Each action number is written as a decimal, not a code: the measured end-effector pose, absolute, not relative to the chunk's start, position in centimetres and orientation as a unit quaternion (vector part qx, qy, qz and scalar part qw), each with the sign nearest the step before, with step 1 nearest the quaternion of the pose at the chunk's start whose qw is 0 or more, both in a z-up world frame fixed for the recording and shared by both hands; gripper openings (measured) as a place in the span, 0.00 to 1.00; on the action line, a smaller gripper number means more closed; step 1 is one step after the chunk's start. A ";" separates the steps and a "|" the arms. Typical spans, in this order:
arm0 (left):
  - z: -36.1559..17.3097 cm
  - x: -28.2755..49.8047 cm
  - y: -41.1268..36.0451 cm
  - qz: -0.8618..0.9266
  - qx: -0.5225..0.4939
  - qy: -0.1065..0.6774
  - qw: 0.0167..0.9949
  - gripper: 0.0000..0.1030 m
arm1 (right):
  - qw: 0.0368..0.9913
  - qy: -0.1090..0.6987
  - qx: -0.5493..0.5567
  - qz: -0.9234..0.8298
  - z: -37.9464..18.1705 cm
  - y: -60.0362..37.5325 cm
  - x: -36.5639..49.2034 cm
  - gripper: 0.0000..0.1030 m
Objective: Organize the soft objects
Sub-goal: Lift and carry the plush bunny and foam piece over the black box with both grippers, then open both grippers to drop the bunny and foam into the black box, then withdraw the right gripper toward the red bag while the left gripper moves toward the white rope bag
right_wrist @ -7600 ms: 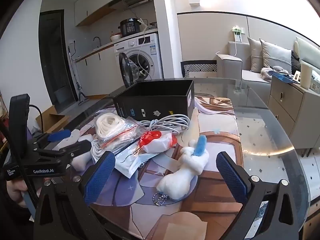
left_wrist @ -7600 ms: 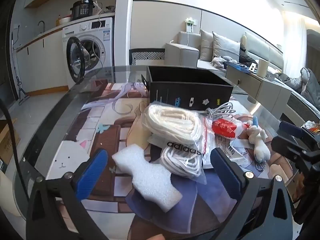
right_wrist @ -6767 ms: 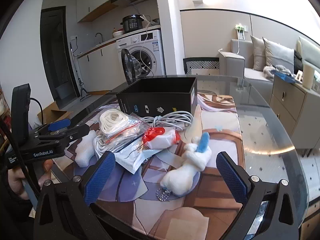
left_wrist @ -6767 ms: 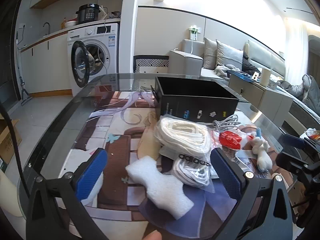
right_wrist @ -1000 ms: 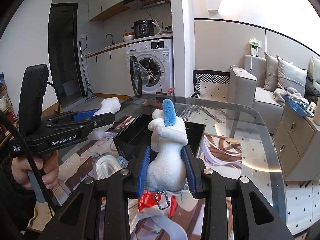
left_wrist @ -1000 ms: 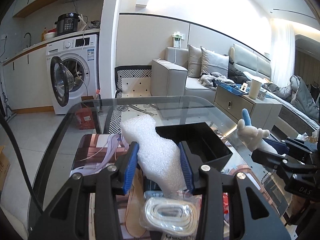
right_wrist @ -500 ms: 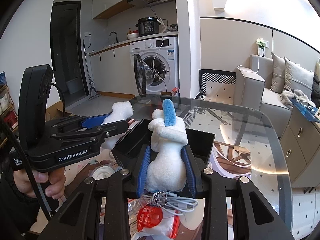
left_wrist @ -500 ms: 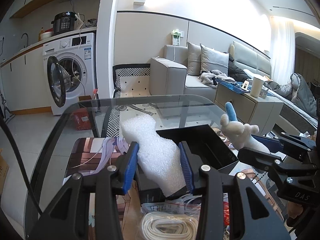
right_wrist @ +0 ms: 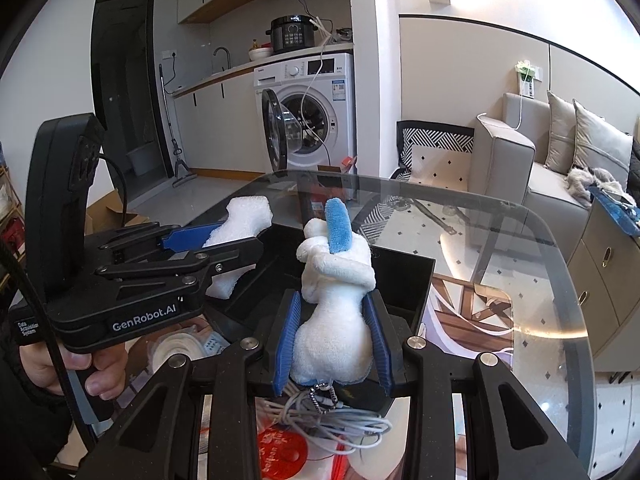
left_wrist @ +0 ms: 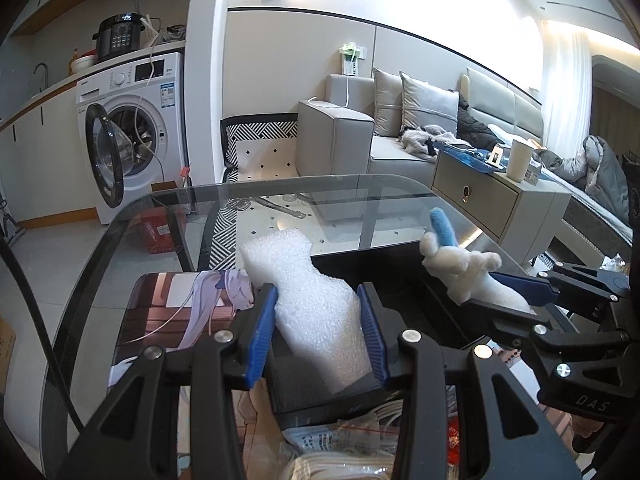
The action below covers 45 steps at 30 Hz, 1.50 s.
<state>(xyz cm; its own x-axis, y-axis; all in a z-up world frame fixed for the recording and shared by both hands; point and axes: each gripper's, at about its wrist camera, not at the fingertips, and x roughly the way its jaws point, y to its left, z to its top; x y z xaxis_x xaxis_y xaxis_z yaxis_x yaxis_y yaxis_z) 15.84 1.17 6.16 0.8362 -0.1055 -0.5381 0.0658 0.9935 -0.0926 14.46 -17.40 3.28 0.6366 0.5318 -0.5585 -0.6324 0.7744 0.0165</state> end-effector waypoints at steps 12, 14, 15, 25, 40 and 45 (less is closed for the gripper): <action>5.2 17.3 0.4 -0.064 -0.032 0.290 0.954 0.40 | 0.897 0.287 -0.098 0.320 2.1 -17.2 16.6 0.33; 5.2 17.5 0.4 -0.063 -0.030 0.294 0.953 0.43 | 0.896 0.284 -0.103 0.325 2.2 -17.2 16.6 0.35; 5.2 17.6 0.4 -0.063 -0.030 0.298 0.952 0.48 | 0.897 0.281 -0.104 0.324 2.3 -17.4 16.5 0.36; 5.9 15.7 0.4 -0.058 -0.028 0.279 0.958 0.99 | 0.909 0.260 -0.094 0.312 3.3 -19.4 13.9 0.89; 7.1 10.3 1.9 -0.027 -0.015 0.261 0.965 1.00 | 0.911 0.262 -0.079 0.310 3.5 -21.2 9.0 0.99; 6.4 9.2 2.7 -0.022 -0.023 0.270 0.962 1.00 | 0.909 0.272 -0.072 0.307 2.8 -21.8 8.3 0.99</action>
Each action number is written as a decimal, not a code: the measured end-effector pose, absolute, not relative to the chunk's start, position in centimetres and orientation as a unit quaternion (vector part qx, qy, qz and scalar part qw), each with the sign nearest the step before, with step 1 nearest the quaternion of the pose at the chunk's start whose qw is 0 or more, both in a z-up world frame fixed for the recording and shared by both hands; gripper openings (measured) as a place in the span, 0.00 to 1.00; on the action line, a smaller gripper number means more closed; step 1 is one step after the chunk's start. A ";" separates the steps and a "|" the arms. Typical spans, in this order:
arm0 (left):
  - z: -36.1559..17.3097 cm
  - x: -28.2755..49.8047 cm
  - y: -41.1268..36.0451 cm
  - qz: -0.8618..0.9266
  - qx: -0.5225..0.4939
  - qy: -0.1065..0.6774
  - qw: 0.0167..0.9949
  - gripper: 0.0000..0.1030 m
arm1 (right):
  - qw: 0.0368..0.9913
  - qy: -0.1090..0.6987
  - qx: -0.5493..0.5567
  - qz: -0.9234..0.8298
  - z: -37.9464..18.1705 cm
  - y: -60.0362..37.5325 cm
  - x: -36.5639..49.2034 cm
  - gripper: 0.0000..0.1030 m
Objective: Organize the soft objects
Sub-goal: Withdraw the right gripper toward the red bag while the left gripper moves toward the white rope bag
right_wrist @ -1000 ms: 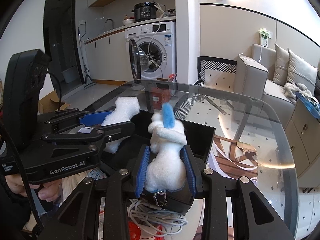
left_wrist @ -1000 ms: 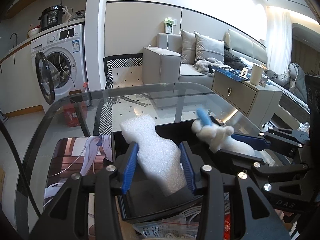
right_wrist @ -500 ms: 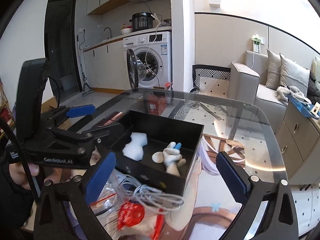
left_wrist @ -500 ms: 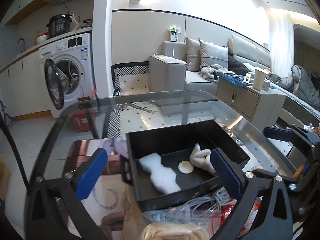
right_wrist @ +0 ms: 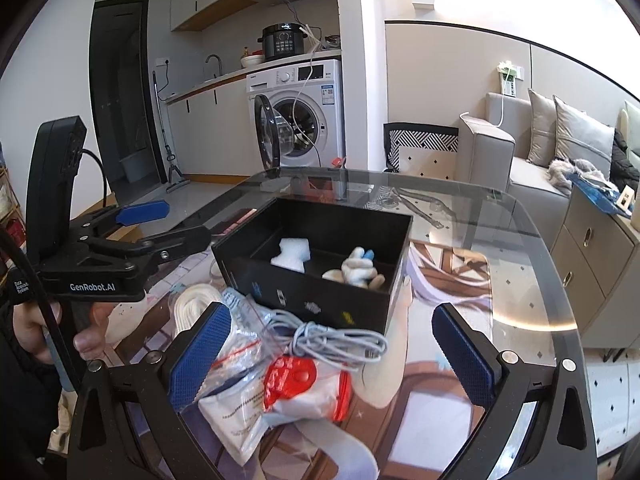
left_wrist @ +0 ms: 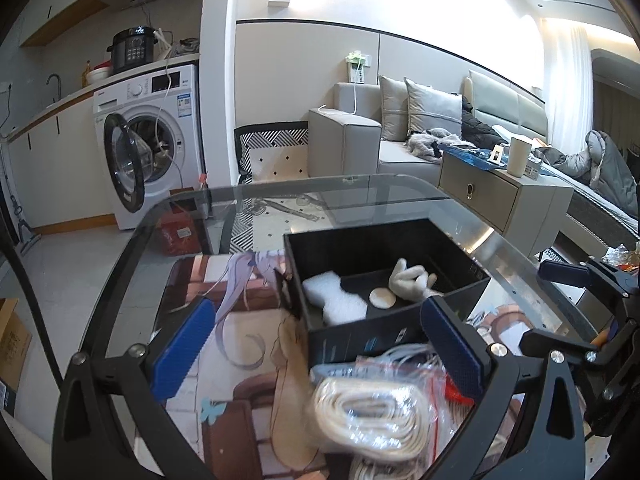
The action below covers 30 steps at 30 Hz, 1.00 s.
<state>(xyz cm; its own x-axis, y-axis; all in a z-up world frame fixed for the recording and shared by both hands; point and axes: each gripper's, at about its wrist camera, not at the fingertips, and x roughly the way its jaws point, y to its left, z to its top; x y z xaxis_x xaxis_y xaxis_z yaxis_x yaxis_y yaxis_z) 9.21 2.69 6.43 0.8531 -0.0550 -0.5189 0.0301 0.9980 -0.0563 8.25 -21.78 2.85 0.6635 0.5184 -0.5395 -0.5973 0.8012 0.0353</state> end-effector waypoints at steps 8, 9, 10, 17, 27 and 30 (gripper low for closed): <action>4.6 7.9 3.7 -0.026 -0.051 0.291 0.955 1.00 | 0.907 0.287 -0.065 0.302 1.6 -22.4 7.5 0.99; 4.5 7.9 3.6 -0.024 -0.050 0.293 0.955 1.00 | 0.906 0.289 -0.066 0.301 1.4 -22.4 7.5 0.99; 4.4 7.8 3.7 -0.022 -0.048 0.294 0.954 1.00 | 0.906 0.291 -0.066 0.300 1.3 -22.5 7.4 0.99; 4.2 7.0 3.6 -0.022 -0.042 0.296 0.954 1.00 | 0.902 0.305 -0.065 0.297 0.2 -22.7 7.1 0.99; 3.3 6.4 2.5 -0.034 -0.028 0.310 0.950 1.00 | 0.896 0.321 -0.066 0.300 -0.9 -22.5 7.0 0.99; 3.1 6.3 2.3 -0.038 -0.025 0.313 0.949 1.00 | 0.893 0.327 -0.068 0.301 -1.3 -22.3 7.0 0.99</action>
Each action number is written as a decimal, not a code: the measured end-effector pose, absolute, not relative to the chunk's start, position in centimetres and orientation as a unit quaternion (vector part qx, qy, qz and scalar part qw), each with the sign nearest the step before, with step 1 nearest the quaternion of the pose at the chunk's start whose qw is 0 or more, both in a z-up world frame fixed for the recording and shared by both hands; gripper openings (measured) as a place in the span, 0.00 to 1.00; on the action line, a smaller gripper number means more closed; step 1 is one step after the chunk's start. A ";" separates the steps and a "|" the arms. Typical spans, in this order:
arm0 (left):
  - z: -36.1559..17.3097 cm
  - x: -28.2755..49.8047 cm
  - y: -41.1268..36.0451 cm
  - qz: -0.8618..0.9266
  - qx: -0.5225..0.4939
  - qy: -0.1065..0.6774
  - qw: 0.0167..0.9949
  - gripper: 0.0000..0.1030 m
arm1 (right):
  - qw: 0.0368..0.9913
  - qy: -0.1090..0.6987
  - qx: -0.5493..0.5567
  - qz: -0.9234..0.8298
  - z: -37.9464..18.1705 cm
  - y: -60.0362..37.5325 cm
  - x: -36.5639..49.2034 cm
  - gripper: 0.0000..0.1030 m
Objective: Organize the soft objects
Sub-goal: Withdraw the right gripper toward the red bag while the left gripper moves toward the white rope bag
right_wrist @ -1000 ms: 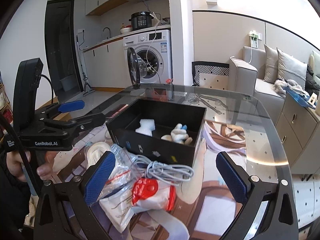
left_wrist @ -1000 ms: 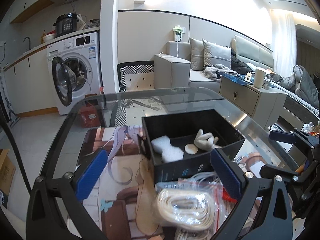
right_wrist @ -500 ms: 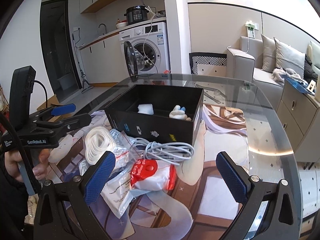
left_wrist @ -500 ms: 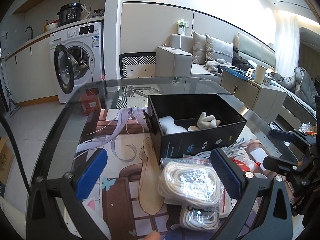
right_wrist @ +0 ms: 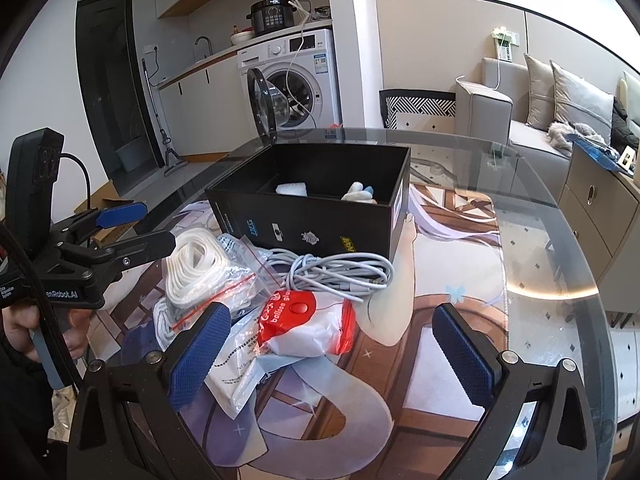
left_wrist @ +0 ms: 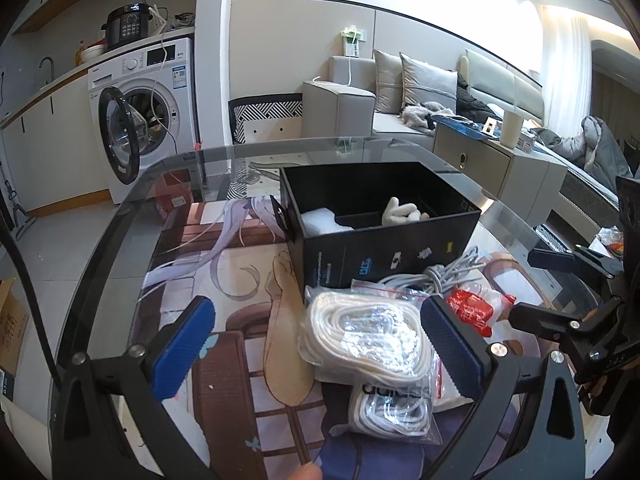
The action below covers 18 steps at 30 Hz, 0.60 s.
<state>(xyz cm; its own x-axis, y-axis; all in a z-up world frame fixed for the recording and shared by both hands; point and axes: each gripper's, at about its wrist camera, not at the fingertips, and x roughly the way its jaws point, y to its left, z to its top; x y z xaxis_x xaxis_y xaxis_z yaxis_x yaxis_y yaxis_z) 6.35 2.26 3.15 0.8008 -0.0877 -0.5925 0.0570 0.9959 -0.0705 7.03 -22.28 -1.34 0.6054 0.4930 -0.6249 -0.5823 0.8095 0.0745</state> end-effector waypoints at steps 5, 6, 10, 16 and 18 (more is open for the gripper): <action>2.7 6.4 1.9 -0.046 -0.021 0.324 0.945 1.00 | 0.888 0.339 -0.074 0.303 -2.1 -21.8 7.2 0.99; 2.6 6.4 1.8 -0.048 -0.020 0.326 0.944 1.00 | 0.886 0.342 -0.075 0.303 -2.3 -21.7 7.4 0.99; 2.4 6.3 1.2 -0.055 -0.008 0.329 0.943 1.00 | 0.881 0.352 -0.083 0.306 -2.8 -21.0 7.7 0.99; 2.3 6.4 0.3 -0.065 0.008 0.331 0.941 1.00 | 0.875 0.363 -0.090 0.308 -3.5 -20.2 8.1 0.99; 2.3 6.5 0.1 -0.069 0.011 0.335 0.940 1.00 | 0.875 0.364 -0.090 0.306 -3.6 -20.1 8.3 0.99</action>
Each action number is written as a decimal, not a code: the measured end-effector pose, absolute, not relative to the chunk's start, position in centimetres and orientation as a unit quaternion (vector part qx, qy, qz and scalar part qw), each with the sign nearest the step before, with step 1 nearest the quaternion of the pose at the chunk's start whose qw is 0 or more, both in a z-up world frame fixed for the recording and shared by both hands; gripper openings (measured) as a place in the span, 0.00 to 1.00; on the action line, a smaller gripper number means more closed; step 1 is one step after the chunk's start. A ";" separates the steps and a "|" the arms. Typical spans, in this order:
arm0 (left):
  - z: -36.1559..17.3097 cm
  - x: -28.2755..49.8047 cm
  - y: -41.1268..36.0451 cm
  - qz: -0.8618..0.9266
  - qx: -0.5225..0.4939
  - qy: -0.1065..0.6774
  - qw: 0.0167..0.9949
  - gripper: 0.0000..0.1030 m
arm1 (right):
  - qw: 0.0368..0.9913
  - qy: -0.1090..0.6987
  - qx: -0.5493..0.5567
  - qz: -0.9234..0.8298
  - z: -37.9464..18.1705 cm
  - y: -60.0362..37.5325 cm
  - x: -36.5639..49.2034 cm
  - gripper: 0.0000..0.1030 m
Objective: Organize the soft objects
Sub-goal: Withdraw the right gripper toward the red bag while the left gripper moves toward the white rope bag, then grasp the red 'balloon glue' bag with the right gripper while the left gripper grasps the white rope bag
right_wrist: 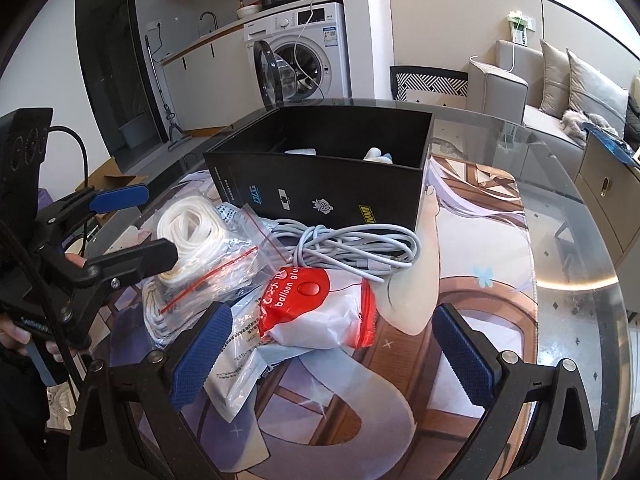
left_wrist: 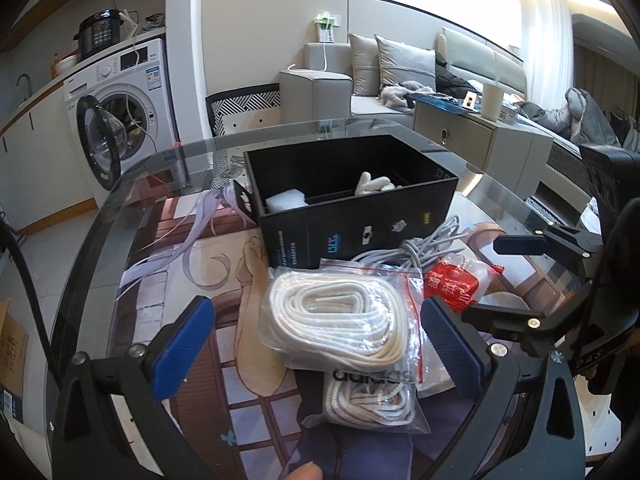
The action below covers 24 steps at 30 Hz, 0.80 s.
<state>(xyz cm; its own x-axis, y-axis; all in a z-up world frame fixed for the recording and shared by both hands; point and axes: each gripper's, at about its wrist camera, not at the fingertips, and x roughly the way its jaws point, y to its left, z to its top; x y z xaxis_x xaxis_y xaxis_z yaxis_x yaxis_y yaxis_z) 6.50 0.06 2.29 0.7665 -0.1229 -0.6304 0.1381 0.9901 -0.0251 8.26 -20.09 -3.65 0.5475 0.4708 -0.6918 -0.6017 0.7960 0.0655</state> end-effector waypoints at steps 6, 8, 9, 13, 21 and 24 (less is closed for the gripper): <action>2.0 6.7 -0.4 -0.078 0.019 0.345 0.935 1.00 | 0.873 0.372 -0.089 0.303 -4.0 -20.1 8.8 0.98; 1.9 6.8 -0.5 -0.082 0.022 0.349 0.933 1.00 | 0.873 0.374 -0.091 0.301 -4.1 -20.0 9.0 0.97; 1.8 6.8 -0.5 -0.083 0.023 0.350 0.933 1.00 | 0.872 0.376 -0.090 0.300 -4.1 -20.1 9.1 0.97; 1.7 6.9 -0.8 -0.095 0.027 0.357 0.929 1.00 | 0.873 0.379 -0.089 0.296 -4.2 -20.4 9.3 0.97; 0.9 7.8 -1.1 -0.092 0.035 0.372 0.923 1.00 | 0.869 0.382 -0.090 0.301 -4.2 -20.3 9.6 0.95; 0.8 8.1 -0.6 -0.094 0.021 0.377 0.921 1.00 | 0.867 0.384 -0.093 0.304 -4.3 -19.9 9.7 0.91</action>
